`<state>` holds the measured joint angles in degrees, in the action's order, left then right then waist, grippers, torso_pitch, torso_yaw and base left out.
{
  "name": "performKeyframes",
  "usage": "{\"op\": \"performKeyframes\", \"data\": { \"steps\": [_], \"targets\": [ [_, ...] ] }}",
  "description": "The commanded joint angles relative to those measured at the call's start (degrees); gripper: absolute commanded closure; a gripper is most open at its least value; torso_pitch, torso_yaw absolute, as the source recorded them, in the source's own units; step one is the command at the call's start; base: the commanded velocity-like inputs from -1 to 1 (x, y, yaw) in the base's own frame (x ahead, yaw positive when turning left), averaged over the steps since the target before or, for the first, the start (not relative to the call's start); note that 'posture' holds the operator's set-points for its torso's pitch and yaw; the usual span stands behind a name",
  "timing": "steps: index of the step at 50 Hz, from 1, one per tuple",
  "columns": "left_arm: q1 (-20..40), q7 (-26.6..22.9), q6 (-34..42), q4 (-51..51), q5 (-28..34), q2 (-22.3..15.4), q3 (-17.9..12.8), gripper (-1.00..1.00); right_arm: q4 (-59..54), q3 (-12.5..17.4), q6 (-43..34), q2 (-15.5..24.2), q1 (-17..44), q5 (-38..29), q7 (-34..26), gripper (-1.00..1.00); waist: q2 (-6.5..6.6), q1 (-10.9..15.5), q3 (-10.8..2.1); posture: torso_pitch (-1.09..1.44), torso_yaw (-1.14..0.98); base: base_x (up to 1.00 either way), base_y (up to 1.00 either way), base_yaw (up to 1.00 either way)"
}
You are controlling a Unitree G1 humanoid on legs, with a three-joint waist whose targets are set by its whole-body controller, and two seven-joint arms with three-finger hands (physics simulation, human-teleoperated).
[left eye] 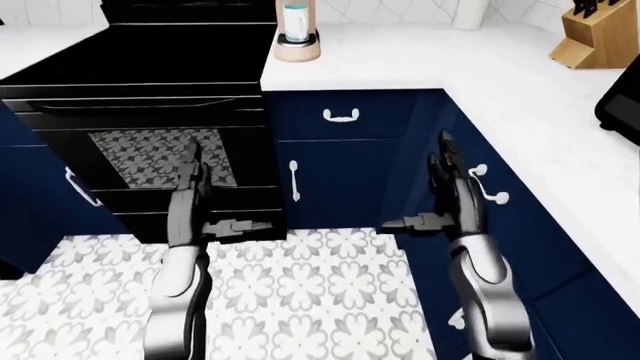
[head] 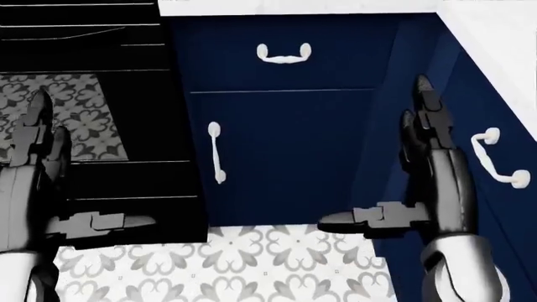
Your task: Pick the mug from under the coffee machine dispenser and place it on the counter.
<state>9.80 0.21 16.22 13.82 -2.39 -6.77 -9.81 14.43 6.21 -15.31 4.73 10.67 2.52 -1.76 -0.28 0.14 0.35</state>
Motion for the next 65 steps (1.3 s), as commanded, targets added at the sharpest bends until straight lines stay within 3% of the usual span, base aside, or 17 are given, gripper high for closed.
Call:
{"op": "performKeyframes", "data": {
  "steps": [1,13,14,16,23,27,30,37,41,45,52,54,55,56,57,63,65],
  "targets": [
    [1.6,0.0,-0.2,3.8,0.2,-0.7,-0.5,-1.0,3.1,0.8,-0.5,0.6,2.1,0.5,0.2,-1.0,0.14,0.0,-1.13,0.0,0.0,0.0,0.0,0.0],
    [7.1,0.0,9.9,13.4,-1.8,-4.0,-3.7,-1.0,6.7,2.2,-3.7,2.5,6.6,1.3,1.4,-1.0,0.31,-0.1,-0.4,0.0,0.0,0.0,0.0,0.0],
    [7.9,0.1,10.9,14.2,-2.2,-4.6,-4.1,-1.0,7.2,2.3,-4.3,2.6,7.0,1.6,1.6,-1.0,0.58,-0.1,-1.24,0.0,0.0,0.11,0.0,0.0],
    [9.6,0.5,12.6,15.2,-2.9,-5.7,-4.9,-1.0,8.2,2.4,-5.6,2.9,7.9,1.8,1.9,-1.0,0.7,0.0,0.47,0.0,0.0,0.13,0.0,0.0],
    [11.2,1.5,13.8,15.5,-4.5,-7.3,-5.7,-1.0,12.1,2.3,-9.2,3.0,8.8,3.1,2.5,-1.0,0.46,-0.1,1.04,0.0,0.0,0.13,0.0,0.0],
    [11.3,1.8,13.7,15.7,-4.7,-7.5,-5.9,-1.0,12.2,2.2,-9.0,3.3,9.3,2.8,2.6,-1.0,1.73,-0.2,1.01,0.0,0.0,0.12,0.0,0.0],
    [11.5,1.9,14.2,16.1,-5.0,-7.9,-6.1,-1.0,12.6,2.2,-9.4,3.3,9.6,2.8,2.5,-1.0,3.9,-0.3,1.24,0.0,0.0,0.13,0.0,0.0],
    [11.3,2.1,13.8,15.6,-5.6,-8.1,-6.6,-1.0,14.1,2.3,-10.9,3.4,10.2,3.2,2.4,-1.0,1.96,0.2,0.76,0.0,0.0,0.13,0.0,0.0],
    [11.6,2.3,14.1,15.5,-6.2,-8.9,-7.3,-1.0,14.6,1.7,-10.5,3.5,10.0,2.5,2.3,-1.0,-1.89,0.5,0.71,0.0,0.0,0.12,0.0,0.0],
    [11.7,2.5,14.3,15.6,-6.4,-9.0,-7.4,-1.0,15.1,1.8,-11.0,3.2,10.2,2.7,2.2,-1.0,-1.67,-0.2,1.1,0.0,0.0,0.13,0.0,0.0],
    [11.9,2.7,14.4,15.5,-6.8,-9.4,-7.7,-1.0,15.4,1.6,-10.7,3.0,10.3,3.0,2.2,-1.0,2.29,-0.4,1.72,0.0,0.0,0.13,0.0,0.0],
    [11.8,2.7,14.4,15.5,-6.9,-9.5,-7.8,-1.0,15.5,1.6,-10.8,3.1,10.3,3.0,2.1,-1.0,5.4,-0.6,0.76,0.0,0.0,0.12,0.05,0.0],
    [12.0,2.8,14.4,15.4,-6.9,-9.5,-7.8,-1.0,15.6,1.6,-10.9,3.1,10.3,3.0,2.0,-1.0,5.51,-0.9,0.03,0.0,0.0,0.12,0.09,0.0],
    [12.1,2.9,14.7,15.6,-7.0,-9.6,-7.7,-1.0,15.8,1.6,-10.9,3.0,10.3,3.0,2.0,-1.0,4.2,-0.1,0.73,0.0,0.0,0.12,0.08,0.0],
    [12.2,2.9,14.8,15.7,-7.0,-9.6,-7.7,-1.0,15.8,1.6,-11.0,3.1,10.3,3.0,2.0,-1.0,4.62,-0.5,1.13,0.0,0.0,0.13,0.09,0.0],
    [12.1,2.9,14.7,16.1,-6.6,-9.8,-7.8,-1.0,15.8,1.3,-10.5,2.8,9.9,2.7,1.9,-1.0,1.2,0.0,1.17,0.0,0.0,0.13,0.08,0.0],
    [12.1,2.9,14.6,15.8,-6.7,-9.9,-8.1,-1.0,15.9,1.3,-10.7,2.9,10.0,2.7,1.8,-1.0,-0.93,0.2,1.13,0.0,0.0,0.13,0.08,0.0]
  ]
}}
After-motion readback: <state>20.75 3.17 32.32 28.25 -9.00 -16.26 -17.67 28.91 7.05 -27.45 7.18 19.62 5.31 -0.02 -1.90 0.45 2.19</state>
